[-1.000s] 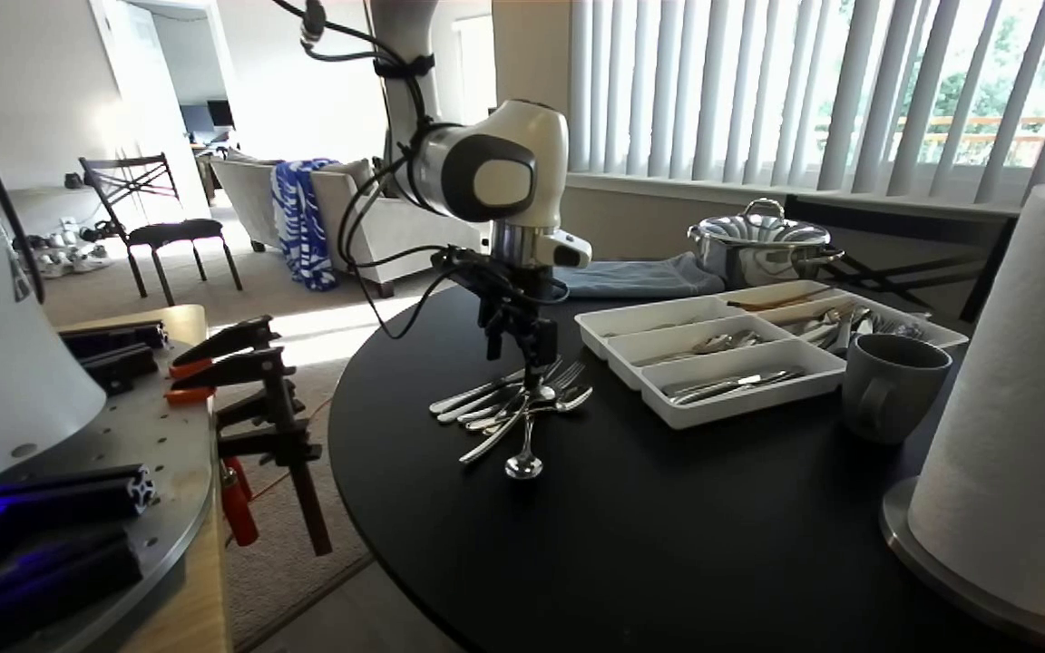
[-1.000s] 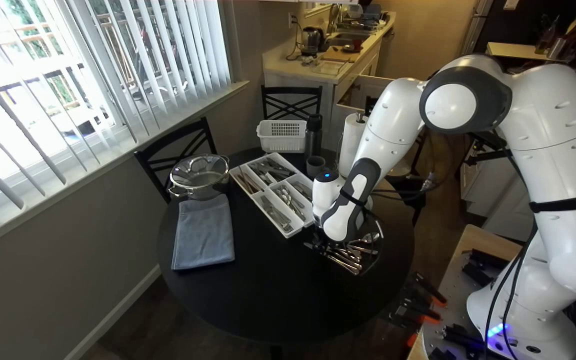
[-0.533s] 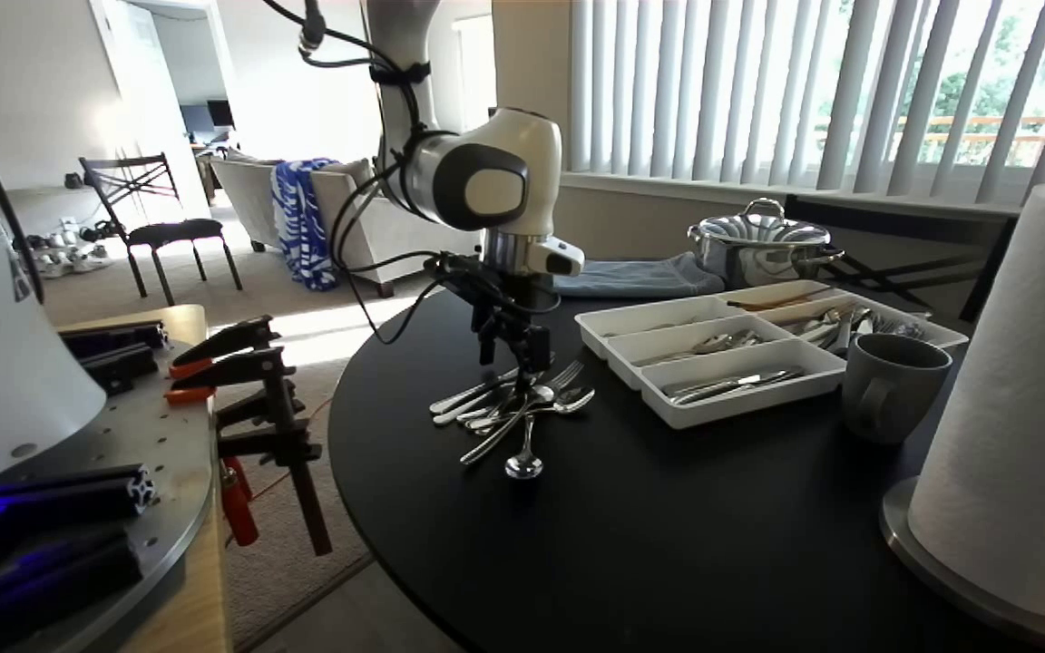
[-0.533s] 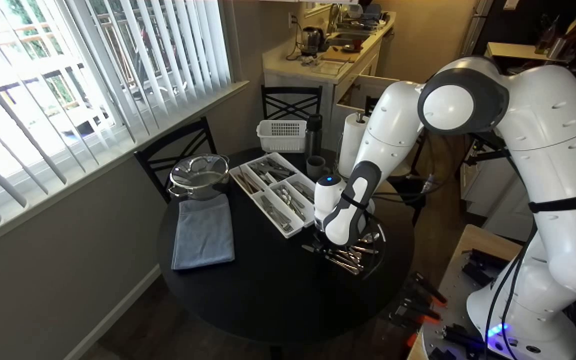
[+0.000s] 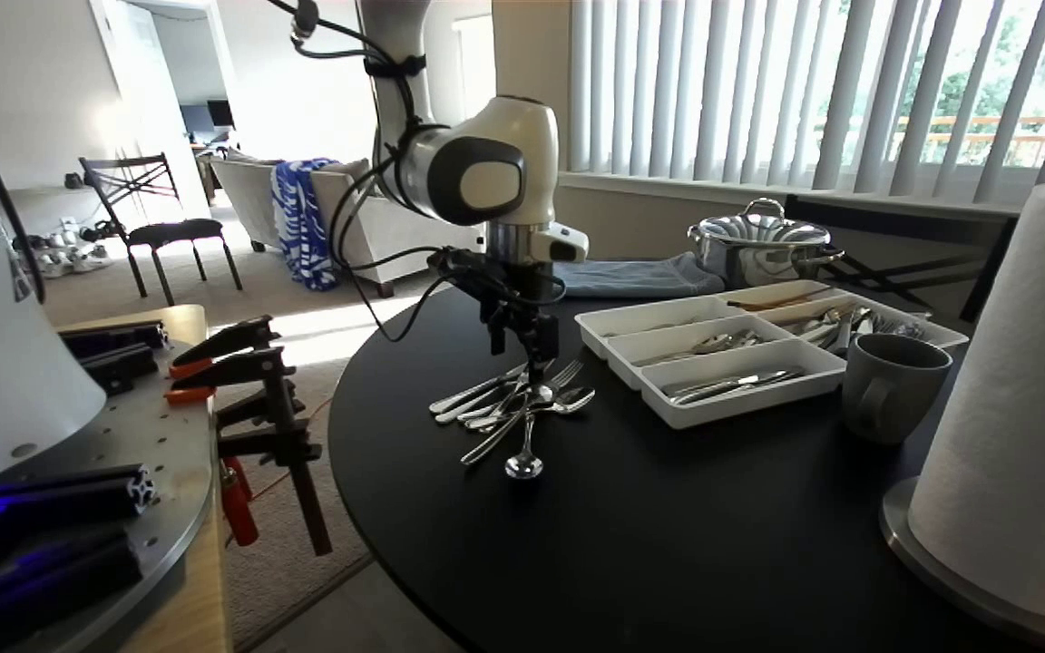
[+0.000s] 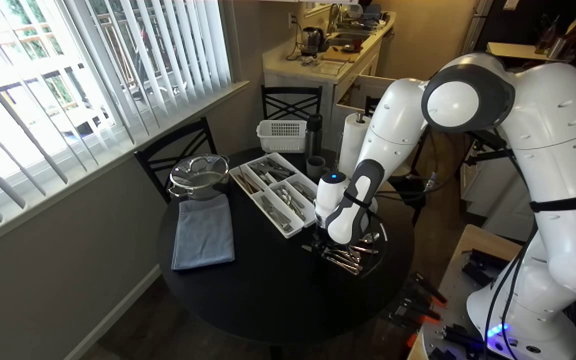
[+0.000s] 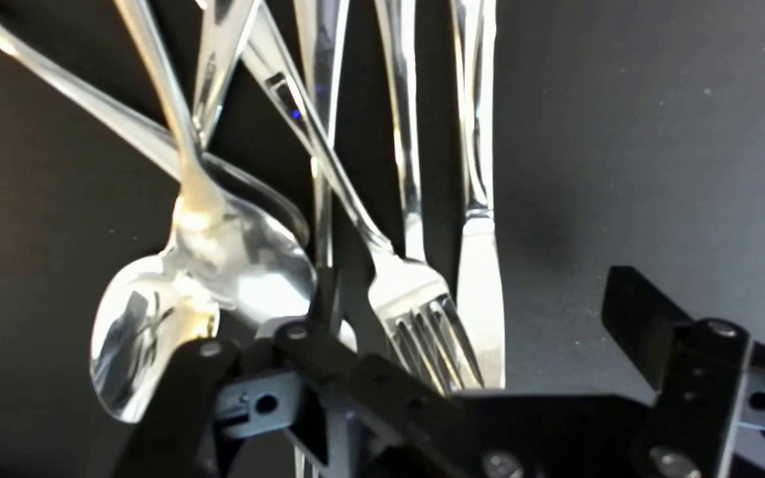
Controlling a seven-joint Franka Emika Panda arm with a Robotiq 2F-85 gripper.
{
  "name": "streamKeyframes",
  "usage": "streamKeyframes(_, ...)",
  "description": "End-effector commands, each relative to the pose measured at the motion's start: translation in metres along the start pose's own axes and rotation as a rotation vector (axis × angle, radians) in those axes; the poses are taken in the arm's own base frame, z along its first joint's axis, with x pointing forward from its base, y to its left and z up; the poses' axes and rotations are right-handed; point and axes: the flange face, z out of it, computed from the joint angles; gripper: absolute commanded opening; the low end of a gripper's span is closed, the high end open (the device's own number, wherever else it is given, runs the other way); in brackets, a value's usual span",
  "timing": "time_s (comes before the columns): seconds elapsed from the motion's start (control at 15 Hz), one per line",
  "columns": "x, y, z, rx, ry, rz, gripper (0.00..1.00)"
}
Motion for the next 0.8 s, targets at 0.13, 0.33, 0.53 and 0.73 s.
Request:
streamKeyframes(0.13, -0.004, 0.036, -0.024, -0.054, -0.033, -0.102, 1.00)
streamKeyframes(0.33, 0.001, 0.041, -0.024, -0.069, -0.074, -0.194, 1.00)
streamKeyframes(0.53, 0.005, 0.040, -0.024, -0.076, -0.097, -0.253, 1.00)
streamKeyframes(0.73, 0.005, 0.045, -0.022, -0.082, -0.108, -0.245, 1.00)
